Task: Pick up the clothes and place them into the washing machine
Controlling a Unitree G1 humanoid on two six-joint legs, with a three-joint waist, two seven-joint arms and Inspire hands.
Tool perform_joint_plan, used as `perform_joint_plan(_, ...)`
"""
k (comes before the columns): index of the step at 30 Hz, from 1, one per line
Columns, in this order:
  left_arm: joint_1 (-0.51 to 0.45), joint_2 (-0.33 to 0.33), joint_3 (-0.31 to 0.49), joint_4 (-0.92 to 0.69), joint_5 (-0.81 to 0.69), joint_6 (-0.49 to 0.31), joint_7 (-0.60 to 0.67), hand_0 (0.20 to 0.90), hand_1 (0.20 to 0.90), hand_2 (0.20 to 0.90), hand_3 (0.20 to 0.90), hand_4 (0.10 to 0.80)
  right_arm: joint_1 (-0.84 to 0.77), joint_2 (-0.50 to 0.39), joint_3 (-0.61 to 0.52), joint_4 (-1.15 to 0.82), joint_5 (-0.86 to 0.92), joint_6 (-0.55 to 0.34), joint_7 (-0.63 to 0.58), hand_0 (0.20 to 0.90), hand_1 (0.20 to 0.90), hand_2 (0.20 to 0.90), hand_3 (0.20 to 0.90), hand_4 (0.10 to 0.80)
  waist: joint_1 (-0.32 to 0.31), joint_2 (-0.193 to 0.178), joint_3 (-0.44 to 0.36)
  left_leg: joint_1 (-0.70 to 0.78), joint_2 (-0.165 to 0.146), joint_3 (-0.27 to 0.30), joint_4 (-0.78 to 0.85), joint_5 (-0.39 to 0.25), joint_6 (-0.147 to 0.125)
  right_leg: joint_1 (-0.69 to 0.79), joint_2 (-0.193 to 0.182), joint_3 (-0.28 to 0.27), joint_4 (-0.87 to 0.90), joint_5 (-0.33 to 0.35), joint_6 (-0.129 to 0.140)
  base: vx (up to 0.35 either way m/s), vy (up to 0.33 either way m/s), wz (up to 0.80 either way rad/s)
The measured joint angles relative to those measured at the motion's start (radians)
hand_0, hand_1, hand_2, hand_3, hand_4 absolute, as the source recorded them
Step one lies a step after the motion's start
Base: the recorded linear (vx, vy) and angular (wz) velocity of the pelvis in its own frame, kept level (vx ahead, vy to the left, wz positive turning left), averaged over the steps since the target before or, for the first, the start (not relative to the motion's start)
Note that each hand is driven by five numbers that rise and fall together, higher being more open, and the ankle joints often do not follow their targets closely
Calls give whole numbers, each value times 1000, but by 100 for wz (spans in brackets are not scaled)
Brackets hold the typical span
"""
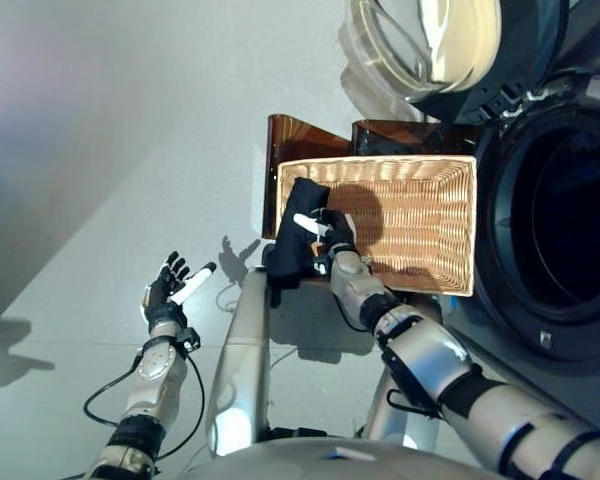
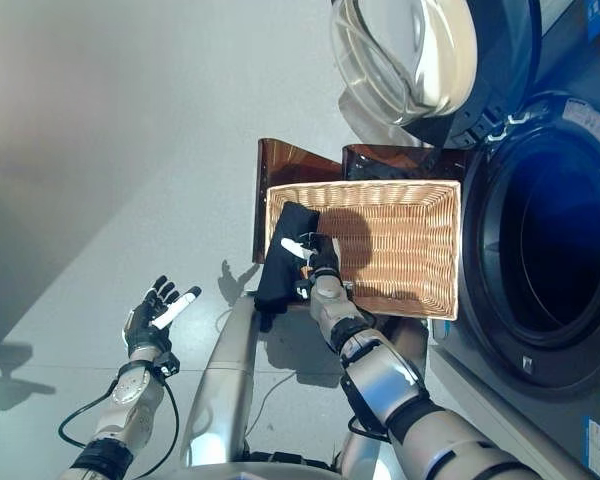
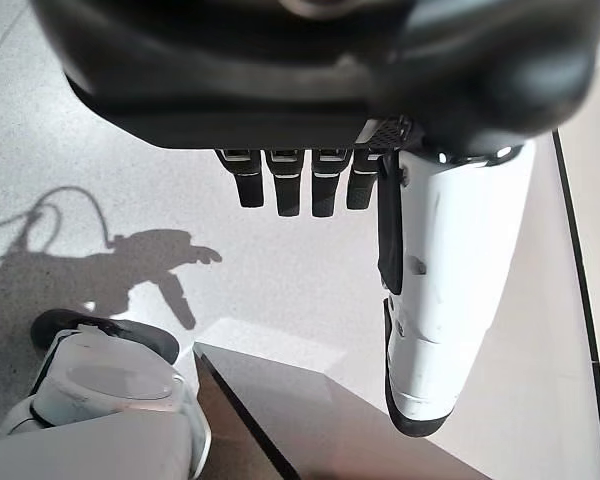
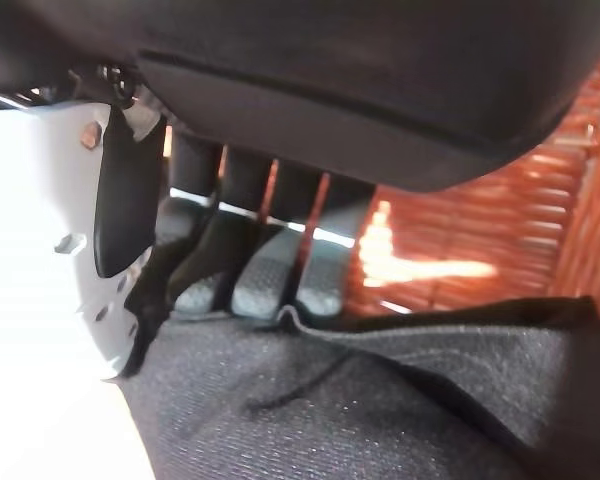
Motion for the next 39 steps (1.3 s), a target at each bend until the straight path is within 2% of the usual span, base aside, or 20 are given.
perform_joint_plan(7,0,0,2,77,0,0,-3,900,900,900,900,800,50,-16,-42,-40,16,-3,8,200,200,200,200,300,-1,-17,-30,60,-1,5,-57,3,4,67,4,-10,-62,-1,2,34,-10,1)
perform_joint_plan(12,-5,-1,6,86,0,0,-17,900,900,900,900,800,53,-24,-80,-42,62,-7,28,200,200,200,200,300,-2,-32,-47,87,-1,12,-74,4,17,99,1,-16,-87,3,-3,0,0,0)
perform_joint_plan(15,-6,-1,6,88,0,-1,-25,900,900,900,900,800,58,-38,-82,-42,64,-7,29,200,200,200,200,300,-3,-34,-54,107,-1,12,-89,5,15,128,-1,-27,-107,4,-2,8,-4,1)
perform_joint_plan(18,-12,-3,6,112,0,-1,-26,900,900,900,900,800,62,-58,-90,-42,64,-14,29,200,200,200,200,300,-5,-36,-56,126,-2,13,-109,13,14,152,-2,-33,-135,15,12,-59,16,1)
perform_joint_plan(25,0,-3,13,136,0,-1,-42,900,900,900,900,800,86,-62,-129,-42,66,-23,29,200,200,200,200,300,-24,-54,-77,206,-3,26,-206,36,24,235,-1,-52,-238,42,16,39,-11,-1)
perform_joint_plan(39,-6,-14,16,152,-1,-2,-44,900,900,900,900,800,111,-108,-131,-82,62,-24,29,200,200,200,200,300,-53,-59,-78,321,-1,47,-298,48,24,359,-1,-73,-351,67,35,33,-16,-2)
